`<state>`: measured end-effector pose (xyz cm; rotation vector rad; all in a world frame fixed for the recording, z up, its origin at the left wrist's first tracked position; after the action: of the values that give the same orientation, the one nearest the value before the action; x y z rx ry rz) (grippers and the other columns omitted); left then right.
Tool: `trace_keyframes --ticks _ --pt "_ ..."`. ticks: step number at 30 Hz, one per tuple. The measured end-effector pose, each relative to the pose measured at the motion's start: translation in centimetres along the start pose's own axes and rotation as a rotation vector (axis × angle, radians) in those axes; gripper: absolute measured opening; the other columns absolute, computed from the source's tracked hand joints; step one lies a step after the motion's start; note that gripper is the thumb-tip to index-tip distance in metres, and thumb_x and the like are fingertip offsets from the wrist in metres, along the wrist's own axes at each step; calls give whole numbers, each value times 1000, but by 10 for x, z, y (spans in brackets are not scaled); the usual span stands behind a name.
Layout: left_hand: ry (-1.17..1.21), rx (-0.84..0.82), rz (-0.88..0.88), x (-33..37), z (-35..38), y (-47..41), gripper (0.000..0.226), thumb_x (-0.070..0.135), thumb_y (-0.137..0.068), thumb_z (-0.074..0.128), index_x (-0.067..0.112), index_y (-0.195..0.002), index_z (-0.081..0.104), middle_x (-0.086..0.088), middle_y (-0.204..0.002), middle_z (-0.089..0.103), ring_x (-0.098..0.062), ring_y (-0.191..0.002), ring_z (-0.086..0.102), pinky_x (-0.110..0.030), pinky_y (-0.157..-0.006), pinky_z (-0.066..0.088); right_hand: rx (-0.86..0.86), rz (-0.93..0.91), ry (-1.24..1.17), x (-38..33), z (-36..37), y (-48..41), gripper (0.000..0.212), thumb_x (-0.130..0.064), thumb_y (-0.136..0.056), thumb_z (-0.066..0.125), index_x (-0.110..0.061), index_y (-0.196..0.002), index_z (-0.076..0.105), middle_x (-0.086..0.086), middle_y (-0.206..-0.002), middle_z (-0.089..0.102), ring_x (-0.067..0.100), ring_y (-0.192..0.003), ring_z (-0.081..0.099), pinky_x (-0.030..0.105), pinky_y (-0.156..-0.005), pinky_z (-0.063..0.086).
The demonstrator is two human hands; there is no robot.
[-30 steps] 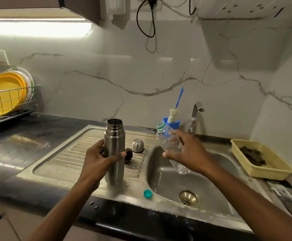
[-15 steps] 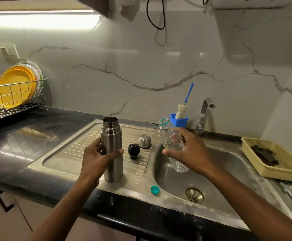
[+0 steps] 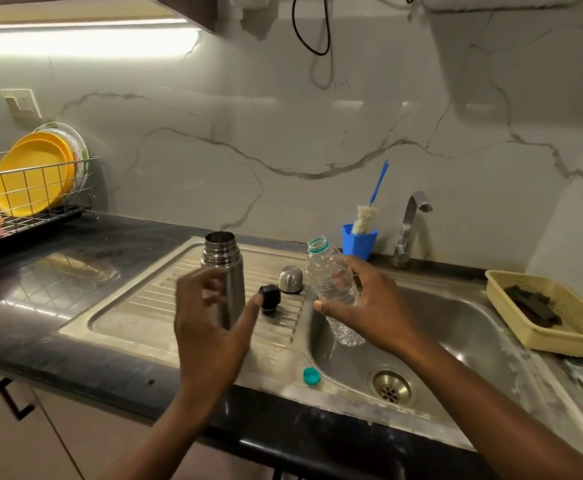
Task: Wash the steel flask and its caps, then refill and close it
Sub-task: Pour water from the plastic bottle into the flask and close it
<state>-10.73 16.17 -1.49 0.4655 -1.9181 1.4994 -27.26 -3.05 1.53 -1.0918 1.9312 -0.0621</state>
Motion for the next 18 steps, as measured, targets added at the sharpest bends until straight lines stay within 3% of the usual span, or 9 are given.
trace_keyframes --ticks 2,4,7,10,13,15,18 --pt "39 -143 -7 13 20 2 58 44 -82 82 24 -130 56 7 -127 61 -5 -112 63 -20 -85 58 -1 0 -12 -4 3 2 72 -42 -77 89 -34 -140 55 -15 -129 65 -7 -109 60 11 -84 46" --pt "121 -326 -103 19 44 2 68 52 -81 83 30 -139 55 16 -131 64 -1 -117 65 -20 -92 58 12 -9 -23 -7 6 3 72 -43 -79 87 -33 -142 55 -15 -131 65 -3 -112 62 11 -85 49" --pt "251 -489 -231 22 73 -1 72 54 -81 84 37 -143 53 19 -131 68 -2 -119 67 -32 -99 60 -4 -24 -40 -12 17 3 65 -36 -79 87 -34 -137 58 -17 -123 67 -5 -105 64 10 -80 51" --pt "262 -468 -234 25 86 -9 57 38 -85 87 34 -134 60 19 -119 74 0 -109 72 -32 -94 62 -57 -12 -39 -13 21 1 74 -39 -76 89 -35 -140 53 -16 -132 62 -2 -113 62 29 -95 56" --pt "253 -415 -220 22 86 -21 52 31 -85 87 41 -127 58 33 -106 73 8 -100 71 -17 -83 60 -195 107 135 -1 21 1 100 -54 -74 87 -34 -156 33 -16 -149 36 5 -130 45 33 -110 45" --pt "274 -368 -229 18 84 -29 54 27 -84 88 37 -129 58 27 -106 74 7 -100 72 -15 -81 58 -236 217 228 14 24 4 86 -60 -75 83 -31 -147 45 -8 -143 46 8 -119 53 31 -96 51" --pt "252 -341 -221 13 84 -36 58 31 -84 88 38 -132 55 25 -112 70 11 -101 69 -10 -81 55 -363 297 348 34 50 17 54 -64 -79 79 -27 -114 63 -9 -104 64 6 -90 61 26 -70 48"
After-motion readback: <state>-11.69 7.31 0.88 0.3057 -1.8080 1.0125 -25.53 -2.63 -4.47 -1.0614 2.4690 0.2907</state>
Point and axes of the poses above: each hand's wrist, its own y-axis away from the middle knuckle, its own z-axis out of the palm, x = y × z, the point moved 5 cm from there along -y, towards the middle knuckle
